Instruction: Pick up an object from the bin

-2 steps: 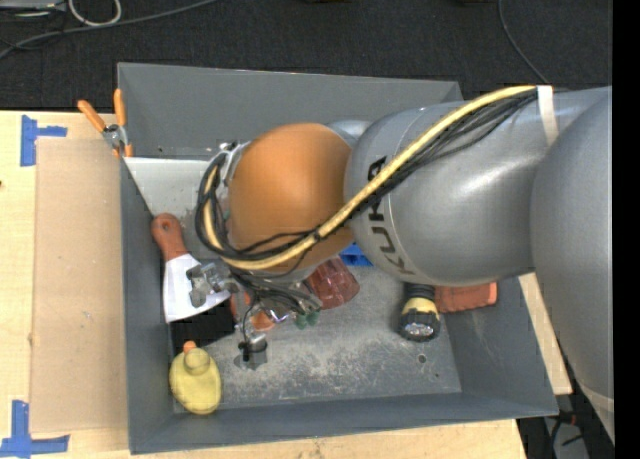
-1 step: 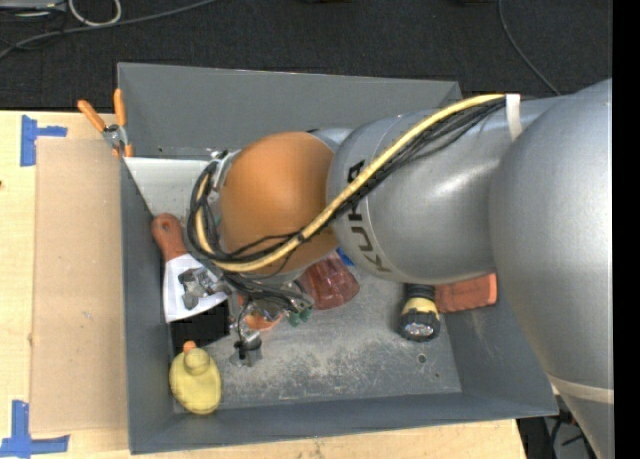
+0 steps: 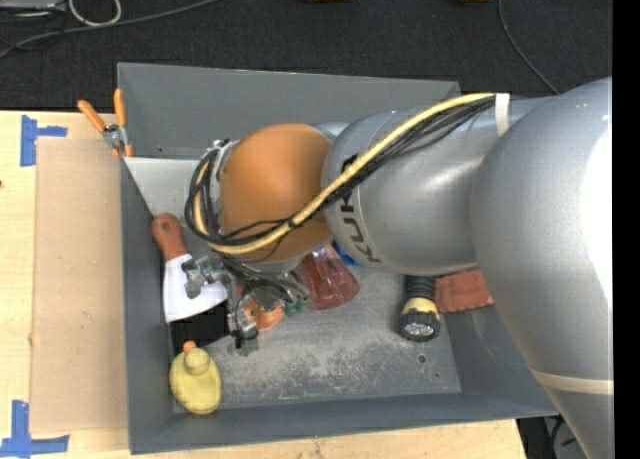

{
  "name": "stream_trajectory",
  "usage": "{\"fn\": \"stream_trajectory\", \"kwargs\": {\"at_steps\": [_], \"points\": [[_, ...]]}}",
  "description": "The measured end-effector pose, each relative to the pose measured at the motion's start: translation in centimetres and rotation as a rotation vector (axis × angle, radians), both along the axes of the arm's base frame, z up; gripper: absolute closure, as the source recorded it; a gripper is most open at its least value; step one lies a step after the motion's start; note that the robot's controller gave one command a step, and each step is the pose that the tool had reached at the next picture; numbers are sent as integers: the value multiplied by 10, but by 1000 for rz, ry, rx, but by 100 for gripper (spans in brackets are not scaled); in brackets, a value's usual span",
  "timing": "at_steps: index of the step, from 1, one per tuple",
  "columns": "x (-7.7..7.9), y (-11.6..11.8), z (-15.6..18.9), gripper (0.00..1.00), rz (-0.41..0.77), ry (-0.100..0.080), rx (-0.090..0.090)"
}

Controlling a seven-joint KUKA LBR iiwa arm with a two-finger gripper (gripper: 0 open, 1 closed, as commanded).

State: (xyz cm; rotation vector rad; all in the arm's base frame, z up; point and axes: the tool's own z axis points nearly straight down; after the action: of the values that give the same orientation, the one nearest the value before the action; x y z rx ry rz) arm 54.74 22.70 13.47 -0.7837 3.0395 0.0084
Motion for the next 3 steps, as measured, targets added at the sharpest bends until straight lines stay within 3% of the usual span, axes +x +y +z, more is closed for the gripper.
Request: {"fn": "stream_trajectory", "kwargs": {"at_steps": [1, 2, 3], "points": [[-5, -2, -54, 0, 33, -2, 0], [-2, 0, -75, 0, 28, -5, 4], [28, -14, -51, 100, 144, -3, 4]]}}
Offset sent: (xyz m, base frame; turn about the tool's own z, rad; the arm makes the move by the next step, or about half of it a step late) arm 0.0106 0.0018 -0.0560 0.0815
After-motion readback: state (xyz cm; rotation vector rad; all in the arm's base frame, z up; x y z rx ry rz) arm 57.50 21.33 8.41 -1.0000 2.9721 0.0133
